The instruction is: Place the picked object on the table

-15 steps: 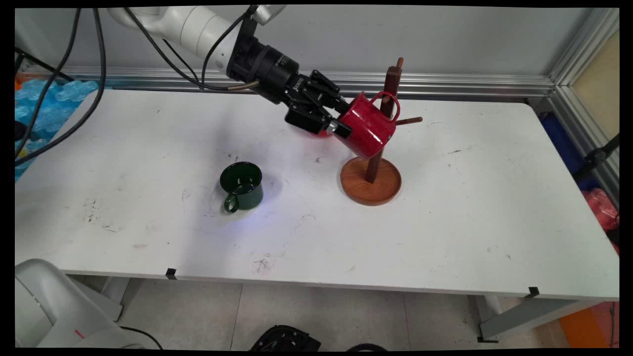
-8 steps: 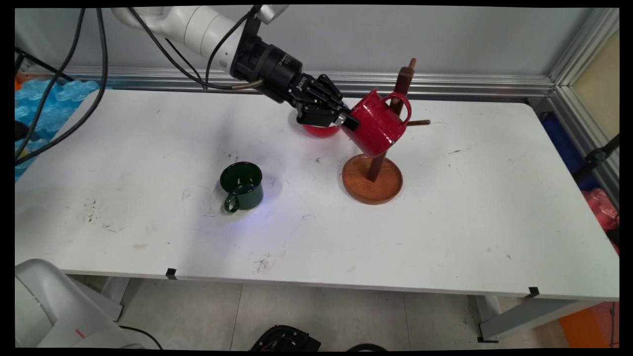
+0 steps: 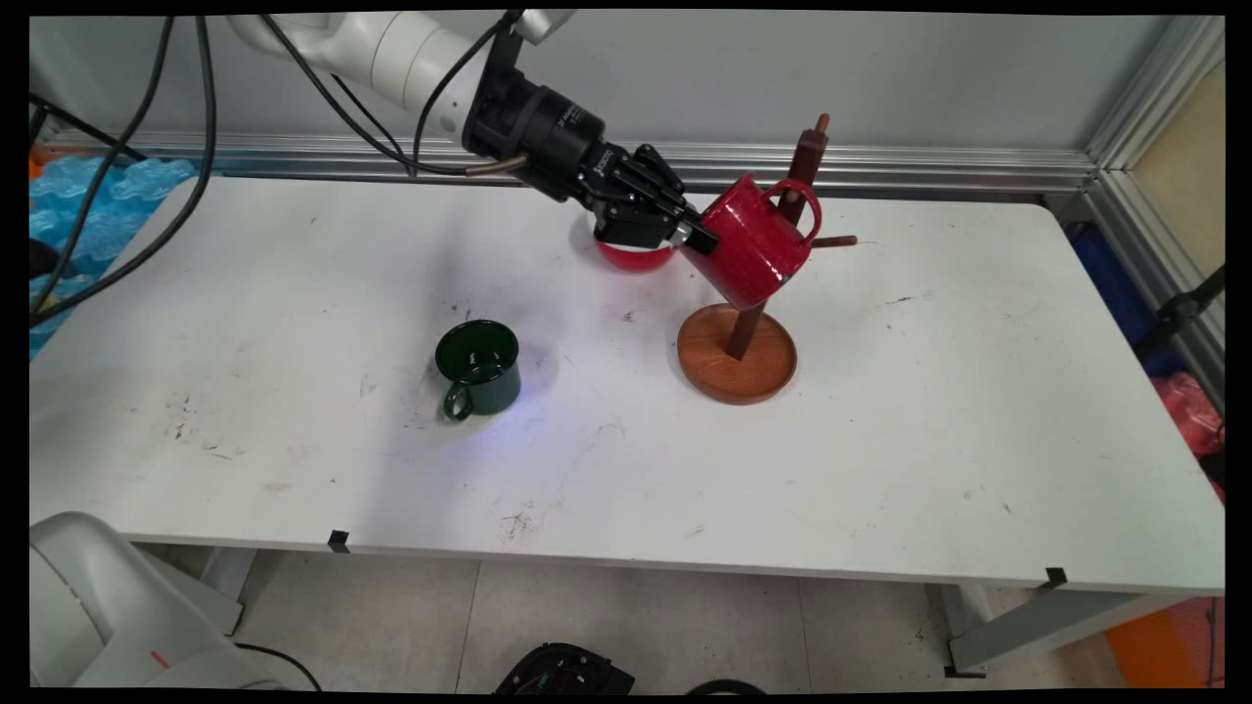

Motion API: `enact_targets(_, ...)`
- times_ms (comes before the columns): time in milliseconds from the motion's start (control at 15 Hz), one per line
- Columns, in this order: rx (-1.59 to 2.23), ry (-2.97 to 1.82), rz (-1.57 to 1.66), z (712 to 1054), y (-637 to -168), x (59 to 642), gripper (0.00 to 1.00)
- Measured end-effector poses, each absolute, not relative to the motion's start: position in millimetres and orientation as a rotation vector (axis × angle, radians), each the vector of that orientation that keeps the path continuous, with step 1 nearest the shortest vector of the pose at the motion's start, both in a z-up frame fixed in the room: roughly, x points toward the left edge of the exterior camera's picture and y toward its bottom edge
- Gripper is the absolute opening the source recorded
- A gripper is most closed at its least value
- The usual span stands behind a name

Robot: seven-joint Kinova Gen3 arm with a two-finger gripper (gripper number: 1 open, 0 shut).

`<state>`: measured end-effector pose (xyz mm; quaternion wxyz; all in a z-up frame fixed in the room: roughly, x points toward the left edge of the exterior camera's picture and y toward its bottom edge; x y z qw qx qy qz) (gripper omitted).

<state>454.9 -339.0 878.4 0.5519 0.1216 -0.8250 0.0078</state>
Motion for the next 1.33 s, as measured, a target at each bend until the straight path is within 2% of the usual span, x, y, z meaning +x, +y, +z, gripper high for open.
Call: enact_targets(1333,0.312,-1.95,0.026,891.7,-338.1,465.5,0.0)
